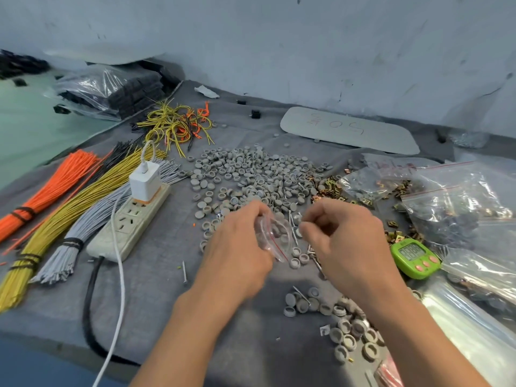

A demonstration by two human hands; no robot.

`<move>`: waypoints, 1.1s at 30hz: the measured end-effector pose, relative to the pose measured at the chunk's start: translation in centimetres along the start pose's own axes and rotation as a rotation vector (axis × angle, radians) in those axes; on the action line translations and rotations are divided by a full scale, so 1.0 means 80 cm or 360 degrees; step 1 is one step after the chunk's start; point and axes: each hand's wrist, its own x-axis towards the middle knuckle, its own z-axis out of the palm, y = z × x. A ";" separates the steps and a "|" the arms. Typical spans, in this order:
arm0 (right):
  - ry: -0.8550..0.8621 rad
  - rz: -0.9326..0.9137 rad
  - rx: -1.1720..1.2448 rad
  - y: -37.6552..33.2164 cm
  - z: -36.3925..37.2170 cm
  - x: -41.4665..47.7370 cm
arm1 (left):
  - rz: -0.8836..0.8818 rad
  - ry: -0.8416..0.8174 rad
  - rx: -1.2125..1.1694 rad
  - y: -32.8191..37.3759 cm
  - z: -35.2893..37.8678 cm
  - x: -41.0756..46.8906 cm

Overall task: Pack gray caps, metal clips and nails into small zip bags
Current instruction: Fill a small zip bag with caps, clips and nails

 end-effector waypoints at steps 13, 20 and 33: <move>-0.0066 0.0128 -0.0044 0.006 -0.012 0.002 | -0.0446 0.0081 -0.1024 0.010 -0.011 0.009; -0.0841 0.0226 -0.0894 0.005 0.014 -0.020 | -0.0408 0.0287 -0.1274 0.006 -0.030 0.014; -0.0880 0.0074 -0.1050 -0.008 0.007 -0.018 | -0.0317 0.0162 -0.1115 0.002 -0.025 0.008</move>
